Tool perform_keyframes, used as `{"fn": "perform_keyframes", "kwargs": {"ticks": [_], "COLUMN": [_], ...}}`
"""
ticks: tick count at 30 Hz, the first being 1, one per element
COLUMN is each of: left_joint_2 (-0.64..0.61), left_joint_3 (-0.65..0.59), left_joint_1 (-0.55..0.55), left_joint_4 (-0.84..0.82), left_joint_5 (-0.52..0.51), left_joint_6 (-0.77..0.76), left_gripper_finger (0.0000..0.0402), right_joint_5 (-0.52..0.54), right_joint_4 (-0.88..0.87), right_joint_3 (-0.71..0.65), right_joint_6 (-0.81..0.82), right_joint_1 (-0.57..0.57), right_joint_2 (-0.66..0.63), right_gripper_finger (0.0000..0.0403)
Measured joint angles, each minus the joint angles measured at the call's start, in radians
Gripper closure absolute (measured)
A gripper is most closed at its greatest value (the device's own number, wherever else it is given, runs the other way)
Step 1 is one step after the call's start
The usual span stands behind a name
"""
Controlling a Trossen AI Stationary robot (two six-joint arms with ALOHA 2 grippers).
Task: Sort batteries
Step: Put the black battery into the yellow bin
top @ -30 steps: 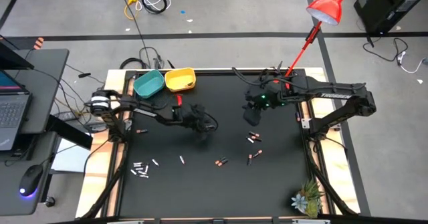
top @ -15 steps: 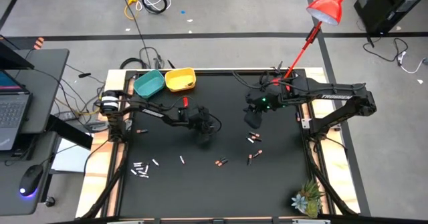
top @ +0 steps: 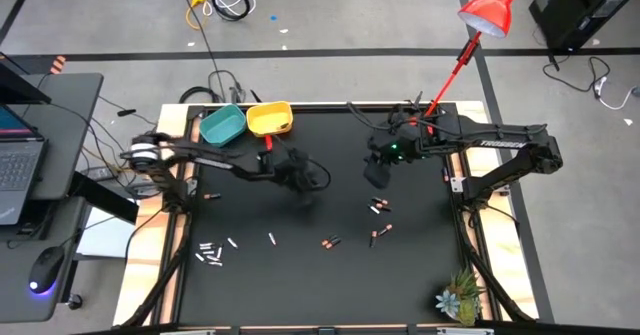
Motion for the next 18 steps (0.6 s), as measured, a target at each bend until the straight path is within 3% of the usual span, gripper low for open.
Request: {"fn": "perform_keyframes", "kwargs": {"ticks": [3, 7, 10, 13, 18], "left_joint_2": [-0.076, -0.183, -0.243, -0.305, -0.385], "left_joint_3": [-0.027, -0.092, -0.155, -0.209, -0.291], "left_joint_1": [0.028, 0.089, 0.142, 0.194, 0.309], "left_joint_4": [0.031, 0.224, 0.362, 0.438, 0.442], "left_joint_5": [0.072, 0.304, 0.404, 0.402, 0.301], "left_joint_6": [-0.024, -0.134, -0.261, -0.316, -0.347], "left_gripper_finger": [0.0362, 0.0362, 0.0362, 0.0362, 0.0362], "right_joint_5": [0.031, 0.052, 0.07, 0.08, 0.083], "right_joint_4": [0.01, 0.017, 0.019, 0.02, 0.021], "right_joint_3": [0.0, 0.0, 0.0, 0.0, 0.0], "right_joint_6": [0.014, 0.031, 0.035, 0.035, 0.043], "right_joint_1": [0.001, 0.009, 0.018, 0.023, 0.028], "right_joint_2": [0.0, 0.0, 0.0, 0.0, 0.0], "right_gripper_finger": [0.0216, 0.0216, 0.0216, 0.0216, 0.0216]}}
